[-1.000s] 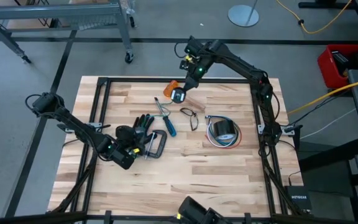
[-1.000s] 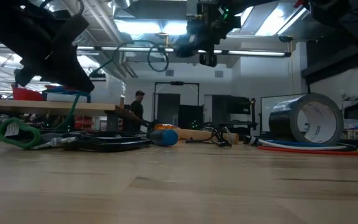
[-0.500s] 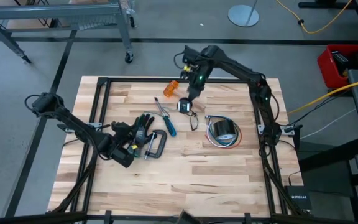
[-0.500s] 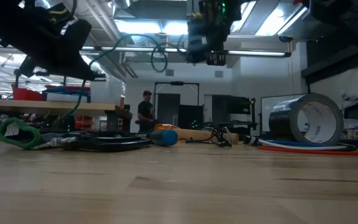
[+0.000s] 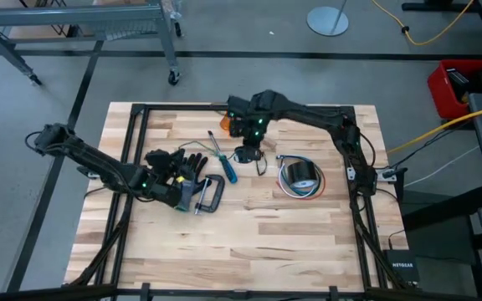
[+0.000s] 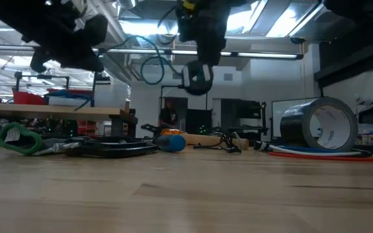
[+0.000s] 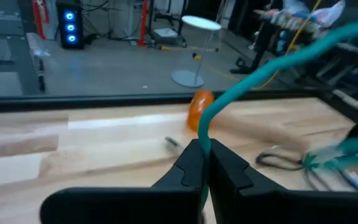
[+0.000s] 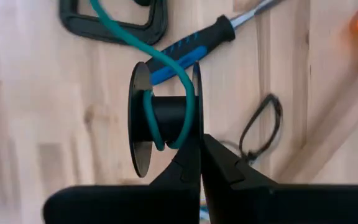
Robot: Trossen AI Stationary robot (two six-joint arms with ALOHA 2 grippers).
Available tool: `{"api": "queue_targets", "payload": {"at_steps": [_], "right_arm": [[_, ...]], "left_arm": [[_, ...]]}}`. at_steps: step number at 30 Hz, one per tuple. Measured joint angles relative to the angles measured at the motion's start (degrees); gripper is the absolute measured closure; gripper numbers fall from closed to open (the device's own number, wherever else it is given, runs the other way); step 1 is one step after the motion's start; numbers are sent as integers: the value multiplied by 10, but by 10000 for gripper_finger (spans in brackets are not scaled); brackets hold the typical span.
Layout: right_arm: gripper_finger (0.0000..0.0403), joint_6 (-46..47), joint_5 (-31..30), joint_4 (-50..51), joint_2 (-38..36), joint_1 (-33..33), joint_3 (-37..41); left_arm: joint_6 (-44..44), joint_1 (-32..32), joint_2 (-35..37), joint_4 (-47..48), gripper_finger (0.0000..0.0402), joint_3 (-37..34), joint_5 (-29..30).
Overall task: Coil cords
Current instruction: Uncoil the green wire from the spool
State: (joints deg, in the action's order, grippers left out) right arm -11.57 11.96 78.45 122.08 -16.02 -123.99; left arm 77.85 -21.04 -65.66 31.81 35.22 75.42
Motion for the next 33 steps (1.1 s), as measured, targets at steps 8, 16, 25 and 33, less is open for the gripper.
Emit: {"api": "queue_targets", "payload": {"at_steps": [8, 16, 25, 33], "right_arm": [[402, 21, -38, -167, 0, 15, 93], [402, 51, -39, -332, 0, 14, 145], [402, 112, -41, -495, 0, 10, 150], [402, 147, -53, -520, 0, -37, 150]], "left_arm": [[-264, 0, 85, -211, 401, 0, 1], [-541, 0, 101, -521, 401, 0, -130], [-564, -4, 43, -647, 401, 0, -220], [-539, -57, 0, -675, 401, 0, -242]]}}
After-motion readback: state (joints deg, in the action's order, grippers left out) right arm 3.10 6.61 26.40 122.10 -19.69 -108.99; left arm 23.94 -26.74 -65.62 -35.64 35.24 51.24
